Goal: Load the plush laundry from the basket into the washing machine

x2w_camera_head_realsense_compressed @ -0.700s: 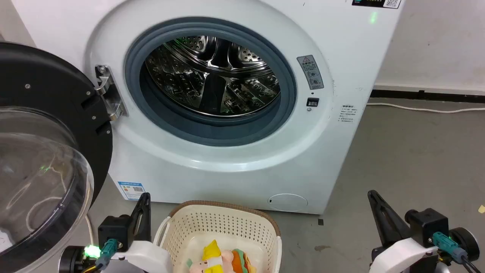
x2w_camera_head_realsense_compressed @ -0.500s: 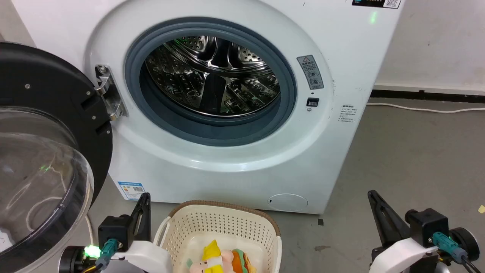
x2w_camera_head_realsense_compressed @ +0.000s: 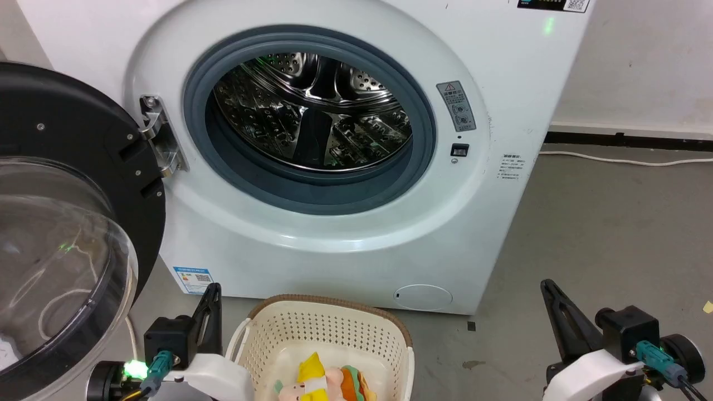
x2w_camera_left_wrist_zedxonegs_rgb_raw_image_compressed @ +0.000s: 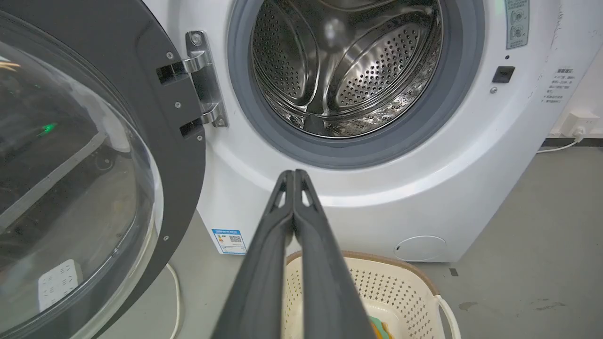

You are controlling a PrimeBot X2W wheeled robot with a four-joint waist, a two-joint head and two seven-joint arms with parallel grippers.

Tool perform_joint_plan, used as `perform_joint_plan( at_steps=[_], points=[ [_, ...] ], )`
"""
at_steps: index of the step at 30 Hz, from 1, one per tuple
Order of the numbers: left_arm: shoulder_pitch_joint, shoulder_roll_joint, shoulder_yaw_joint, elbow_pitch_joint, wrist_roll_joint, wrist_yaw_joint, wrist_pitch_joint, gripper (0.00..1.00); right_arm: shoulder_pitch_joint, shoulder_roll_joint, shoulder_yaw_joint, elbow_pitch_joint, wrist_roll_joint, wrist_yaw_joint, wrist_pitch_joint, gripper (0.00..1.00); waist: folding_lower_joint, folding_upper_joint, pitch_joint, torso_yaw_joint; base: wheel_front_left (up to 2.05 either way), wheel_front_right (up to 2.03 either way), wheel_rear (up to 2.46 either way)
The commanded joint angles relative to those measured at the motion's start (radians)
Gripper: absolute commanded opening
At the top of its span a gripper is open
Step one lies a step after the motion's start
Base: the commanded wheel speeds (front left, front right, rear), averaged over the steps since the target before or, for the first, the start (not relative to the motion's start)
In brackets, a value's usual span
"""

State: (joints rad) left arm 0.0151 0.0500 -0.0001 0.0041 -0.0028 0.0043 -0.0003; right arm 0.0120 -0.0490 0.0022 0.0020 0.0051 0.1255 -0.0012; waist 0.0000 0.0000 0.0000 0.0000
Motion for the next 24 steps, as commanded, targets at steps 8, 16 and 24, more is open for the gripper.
perform_joint_plan(
  at_steps=[8,16,24],
  points=[
    [-0.015,0.0,0.0,-0.004,0.003,-0.004,0.0,0.0,-0.012,-0.001,-0.002,-0.002,-0.005,0.005,0.001,0.0,0.0,0.0,0.0,0.0,0.0,0.0,0.0],
    [-0.015,0.0,0.0,-0.004,0.003,-0.004,0.0,0.0,-0.012,-0.001,-0.002,-0.002,-0.005,0.005,0.001,0.0,0.0,0.0,0.0,0.0,0.0,0.0,0.0],
    [0.001,0.0,-0.003,0.002,-0.001,0.0,-0.003,1.0,0.002,0.0,-0.001,0.0,0.004,-0.001,-0.003,1.0,0.0,0.0,0.0,0.0,0.0,0.0,0.0]
  ],
)
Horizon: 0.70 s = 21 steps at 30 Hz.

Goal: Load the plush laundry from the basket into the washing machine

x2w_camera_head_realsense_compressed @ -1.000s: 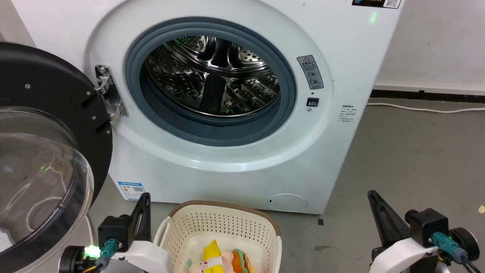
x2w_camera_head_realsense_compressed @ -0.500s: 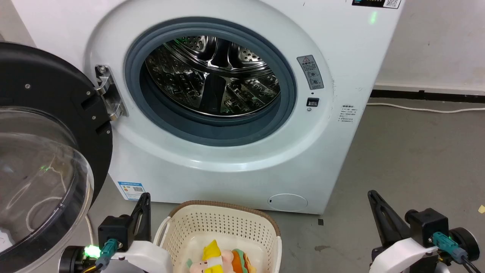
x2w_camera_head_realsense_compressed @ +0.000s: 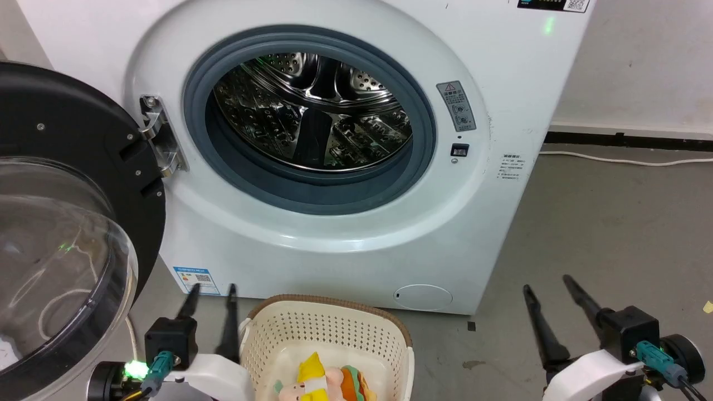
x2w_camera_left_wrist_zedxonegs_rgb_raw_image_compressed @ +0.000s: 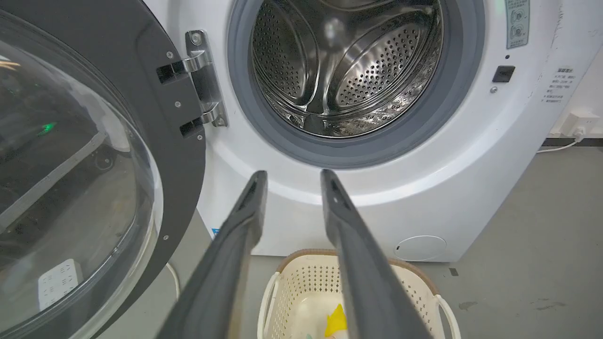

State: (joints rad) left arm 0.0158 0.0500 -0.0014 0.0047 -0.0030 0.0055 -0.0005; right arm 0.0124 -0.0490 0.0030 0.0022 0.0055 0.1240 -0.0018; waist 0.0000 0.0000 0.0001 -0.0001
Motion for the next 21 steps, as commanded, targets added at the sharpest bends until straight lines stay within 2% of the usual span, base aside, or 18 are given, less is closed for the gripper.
perform_joint_plan(
  at_steps=[1,21],
  points=[
    [0.001,0.0,-0.004,0.002,-0.002,-0.001,-0.005,1.0,0.003,0.0,-0.003,-0.001,0.005,0.0,-0.005,1.0,0.0,0.0,0.0,0.0,0.0,0.0,0.0],
    [-0.03,0.011,-0.068,0.094,-0.034,-0.024,-0.031,1.0,0.005,0.0,-0.022,-0.015,0.048,0.001,-0.047,1.0,0.0,0.0,0.058,-0.034,0.0,0.0,0.0]
  ],
)
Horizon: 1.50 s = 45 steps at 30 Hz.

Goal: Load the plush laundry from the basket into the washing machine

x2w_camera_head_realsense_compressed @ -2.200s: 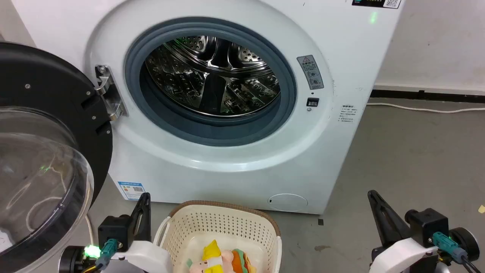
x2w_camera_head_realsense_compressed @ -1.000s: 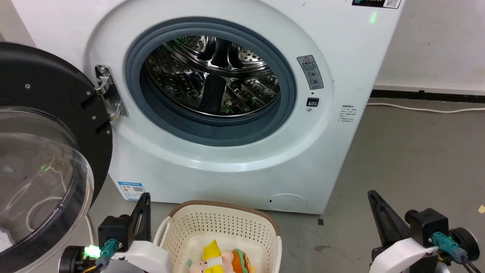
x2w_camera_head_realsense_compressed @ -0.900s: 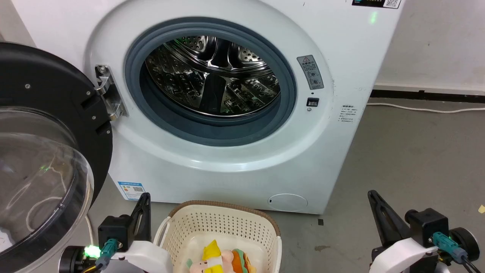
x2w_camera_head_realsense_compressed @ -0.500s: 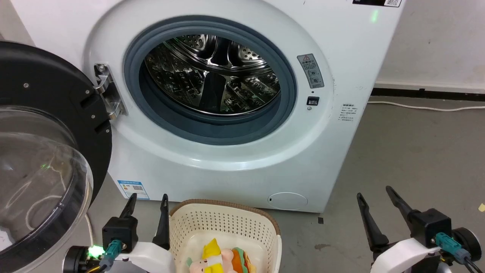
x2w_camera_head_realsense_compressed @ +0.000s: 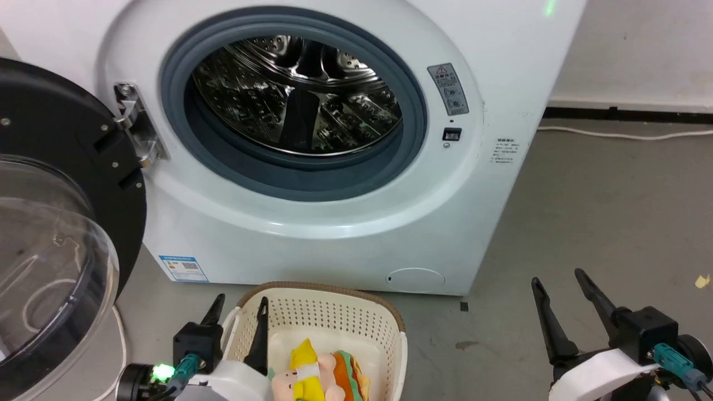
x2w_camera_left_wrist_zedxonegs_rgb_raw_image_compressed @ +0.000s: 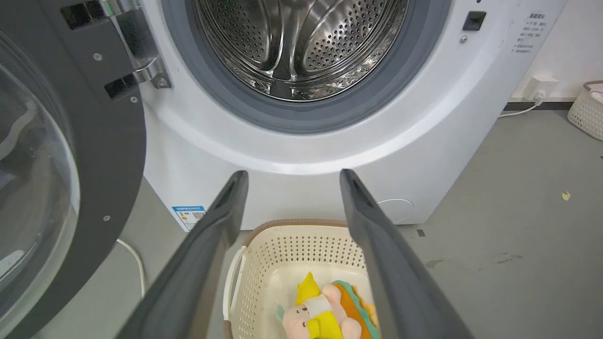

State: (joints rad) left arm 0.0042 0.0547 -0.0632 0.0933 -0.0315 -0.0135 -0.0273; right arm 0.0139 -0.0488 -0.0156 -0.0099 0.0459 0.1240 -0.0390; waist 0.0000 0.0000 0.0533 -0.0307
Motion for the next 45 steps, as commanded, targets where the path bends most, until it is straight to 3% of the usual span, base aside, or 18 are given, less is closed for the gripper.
perform_joint_plan(
  at_steps=[1,18,45],
  points=[
    [-0.023,0.008,-0.012,0.014,-0.008,-0.006,-0.003,1.0,0.003,0.0,-0.002,-0.002,0.01,0.001,-0.011,1.0,0.0,0.0,0.01,-0.006,0.0,0.0,0.0],
    [-0.127,0.041,-0.084,0.229,-0.101,-0.025,0.028,1.0,-0.008,-0.001,0.017,-0.033,0.027,0.002,-0.047,1.0,0.0,0.0,0.121,-0.069,0.0,0.0,0.0],
    [-0.365,0.181,-0.227,0.556,-0.214,-0.055,0.084,1.0,-0.056,-0.001,0.012,-0.095,0.13,0.004,-0.103,1.0,0.0,0.0,0.358,-0.188,0.0,0.0,0.0]
  ],
)
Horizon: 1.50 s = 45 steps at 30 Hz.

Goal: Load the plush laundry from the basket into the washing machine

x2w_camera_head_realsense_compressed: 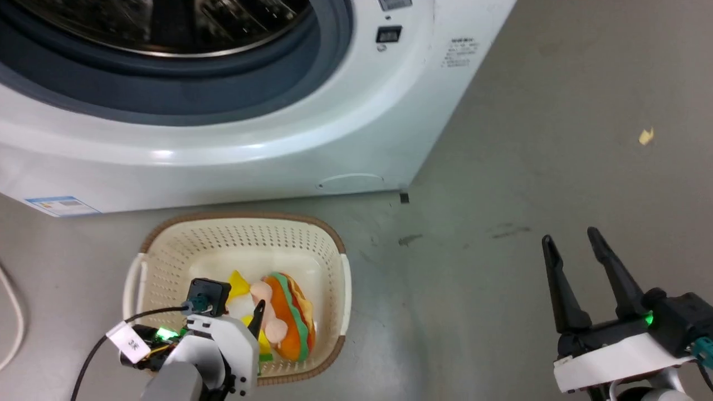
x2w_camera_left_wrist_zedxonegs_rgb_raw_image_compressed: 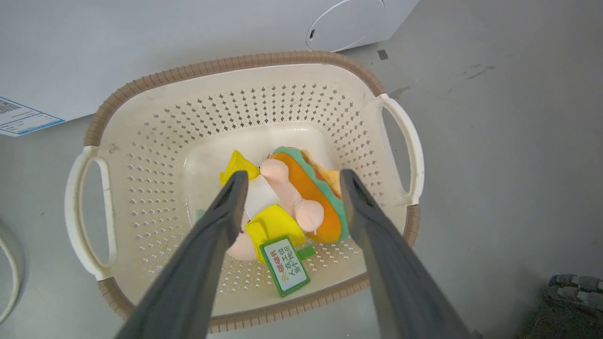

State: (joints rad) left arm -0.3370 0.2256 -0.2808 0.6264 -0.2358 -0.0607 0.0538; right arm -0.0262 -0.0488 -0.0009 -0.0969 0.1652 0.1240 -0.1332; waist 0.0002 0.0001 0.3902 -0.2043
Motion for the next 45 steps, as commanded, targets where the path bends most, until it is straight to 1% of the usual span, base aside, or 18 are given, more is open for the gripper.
perform_joint_plan(
  at_steps=[1,14,21,30,45],
  points=[
    [-0.033,0.015,-0.016,0.034,-0.013,-0.008,0.005,1.0,-0.017,-0.001,-0.003,-0.01,0.015,0.004,-0.011,1.0,-0.0002,-0.0001,0.03,-0.019,0.0,0.0,0.0],
    [-0.139,0.074,-0.087,0.183,-0.057,-0.019,0.016,1.0,-0.033,-0.001,0.009,-0.033,0.06,0.004,-0.038,1.0,-0.0002,-0.0001,0.144,-0.066,0.0,0.0,0.0],
    [-0.198,0.113,-0.133,0.247,-0.062,-0.025,0.022,1.0,-0.041,-0.001,0.018,-0.041,0.078,0.005,-0.05,1.0,-0.0002,-0.0001,0.197,-0.09,0.0,0.0,0.0],
    [-0.292,0.155,-0.2,0.339,-0.084,-0.037,0.044,1.0,-0.05,-0.001,0.04,-0.054,0.111,0.005,-0.069,1.0,-0.0002,-0.0001,0.277,-0.134,0.0,0.0,0.0],
    [-0.436,0.245,-0.309,0.495,-0.12,-0.053,0.066,1.0,-0.067,-0.001,0.08,-0.069,0.189,0.006,-0.1,1.0,-0.0002,-0.0001,0.419,-0.214,0.0,0.0,0.0]
  ],
)
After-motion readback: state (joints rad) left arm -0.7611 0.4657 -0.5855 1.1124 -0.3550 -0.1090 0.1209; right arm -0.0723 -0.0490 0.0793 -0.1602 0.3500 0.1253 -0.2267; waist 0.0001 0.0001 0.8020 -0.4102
